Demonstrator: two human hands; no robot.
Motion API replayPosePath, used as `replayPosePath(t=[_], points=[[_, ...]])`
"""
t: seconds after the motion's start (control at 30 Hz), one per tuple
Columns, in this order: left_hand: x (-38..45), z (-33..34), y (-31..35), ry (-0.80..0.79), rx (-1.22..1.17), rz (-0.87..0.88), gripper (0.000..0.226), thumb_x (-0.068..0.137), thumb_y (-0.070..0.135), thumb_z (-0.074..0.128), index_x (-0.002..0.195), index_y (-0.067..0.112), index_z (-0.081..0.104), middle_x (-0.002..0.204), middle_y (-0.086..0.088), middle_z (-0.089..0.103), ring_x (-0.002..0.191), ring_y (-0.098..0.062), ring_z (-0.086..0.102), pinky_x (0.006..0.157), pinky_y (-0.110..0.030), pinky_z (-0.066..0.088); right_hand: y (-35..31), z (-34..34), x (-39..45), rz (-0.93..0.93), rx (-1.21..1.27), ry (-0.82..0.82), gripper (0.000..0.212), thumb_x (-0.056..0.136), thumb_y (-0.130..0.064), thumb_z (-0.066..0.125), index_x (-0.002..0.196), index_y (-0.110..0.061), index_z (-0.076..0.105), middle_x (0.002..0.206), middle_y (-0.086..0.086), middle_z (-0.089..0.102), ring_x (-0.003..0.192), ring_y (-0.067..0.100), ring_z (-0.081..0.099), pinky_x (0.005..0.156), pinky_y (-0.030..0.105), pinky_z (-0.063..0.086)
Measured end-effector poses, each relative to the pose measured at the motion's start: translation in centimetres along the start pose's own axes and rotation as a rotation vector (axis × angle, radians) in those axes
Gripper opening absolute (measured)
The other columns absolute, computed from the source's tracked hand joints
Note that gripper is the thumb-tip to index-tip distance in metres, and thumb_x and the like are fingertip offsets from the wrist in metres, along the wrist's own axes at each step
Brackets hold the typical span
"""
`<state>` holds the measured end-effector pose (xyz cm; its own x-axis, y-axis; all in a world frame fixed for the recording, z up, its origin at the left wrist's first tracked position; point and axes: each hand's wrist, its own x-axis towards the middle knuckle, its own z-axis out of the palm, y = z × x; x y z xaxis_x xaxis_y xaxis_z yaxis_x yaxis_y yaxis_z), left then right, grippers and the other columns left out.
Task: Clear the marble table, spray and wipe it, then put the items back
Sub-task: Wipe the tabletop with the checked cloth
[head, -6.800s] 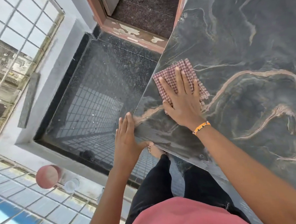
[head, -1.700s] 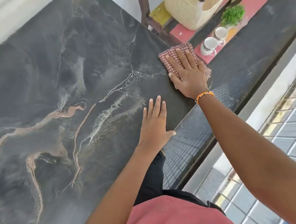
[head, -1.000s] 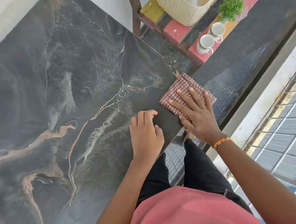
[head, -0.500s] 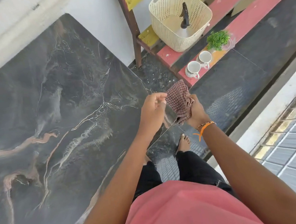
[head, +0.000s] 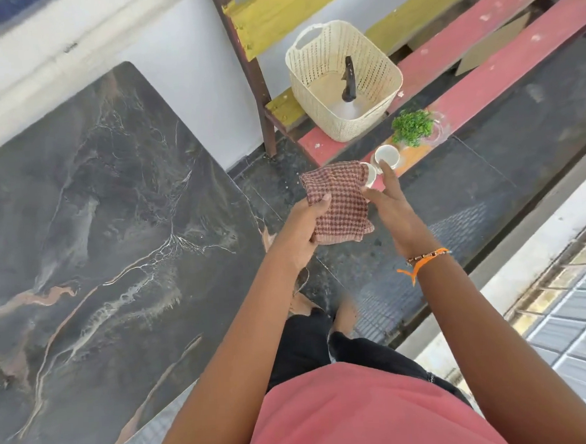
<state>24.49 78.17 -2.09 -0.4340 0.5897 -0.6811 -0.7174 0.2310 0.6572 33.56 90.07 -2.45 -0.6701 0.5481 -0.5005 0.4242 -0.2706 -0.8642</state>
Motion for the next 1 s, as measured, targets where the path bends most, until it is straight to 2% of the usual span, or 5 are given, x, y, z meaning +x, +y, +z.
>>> replayPosePath(t=[0.27, 0.47, 0.7, 0.83, 1.0], points=[[4.5, -1.2, 3.2, 0.044, 0.148, 0.028, 0.015, 0.096, 0.012, 0.047, 0.109, 0.015, 0.052, 0.115, -0.006, 0.061, 0.106, -0.021, 0.060, 0.087, -0.032, 0.050, -1.5, -1.7, 4.8, 0.053, 0.243, -0.127, 0.069, 0.086, 0.009, 0.055, 0.133, -0.038, 0.036, 0.082, -0.001, 0.058, 0.077, 0.011, 0.057, 0.072, 0.025, 0.049], [7.5, -1.2, 4.0, 0.172, 0.486, 0.183, 0.074, 0.083, -0.008, 0.053, 0.139, 0.031, 0.025, 0.114, 0.000, 0.058, 0.095, -0.016, 0.062, 0.066, -0.026, 0.054, -3.4, -1.1, 8.8, -0.182, -0.467, -0.067, 0.068, 0.068, 0.015, 0.057, 0.128, -0.018, 0.053, 0.111, 0.004, 0.057, 0.098, 0.014, 0.056, 0.082, 0.029, 0.045], [11.9, 0.3, 6.2, 0.441, 1.109, 0.387, 0.034, 0.086, 0.011, 0.061, 0.120, 0.016, 0.058, 0.115, -0.006, 0.046, 0.099, -0.021, 0.051, 0.078, -0.034, 0.054, -5.4, -2.5, 15.3, -0.233, -1.157, 0.094, 0.031, 0.076, -0.025, 0.064, 0.108, -0.027, 0.065, 0.115, 0.007, 0.049, 0.110, 0.033, 0.046, 0.092, 0.049, 0.039], [15.9, 3.0, 9.2, 0.577, 1.231, 0.352, 0.033, 0.094, 0.013, 0.049, 0.126, 0.021, 0.047, 0.117, -0.010, 0.045, 0.094, -0.029, 0.056, 0.072, -0.044, 0.053, -7.5, -4.1, 20.0, -0.293, -1.155, 0.077, 0.028, 0.085, -0.021, 0.058, 0.113, -0.021, 0.059, 0.123, 0.010, 0.043, 0.090, 0.038, 0.059, 0.070, 0.039, 0.045], [22.8, 5.8, 13.9, 0.618, 0.971, 0.336, 0.032, 0.094, 0.008, 0.041, 0.122, 0.021, 0.044, 0.098, -0.007, 0.065, 0.081, -0.027, 0.062, 0.065, -0.038, 0.051, -12.0, -5.6, 28.8, -0.324, -0.839, 0.020, 0.034, 0.075, -0.005, 0.063, 0.108, -0.014, 0.066, 0.116, 0.013, 0.054, 0.100, 0.025, 0.054, 0.083, 0.026, 0.040]])
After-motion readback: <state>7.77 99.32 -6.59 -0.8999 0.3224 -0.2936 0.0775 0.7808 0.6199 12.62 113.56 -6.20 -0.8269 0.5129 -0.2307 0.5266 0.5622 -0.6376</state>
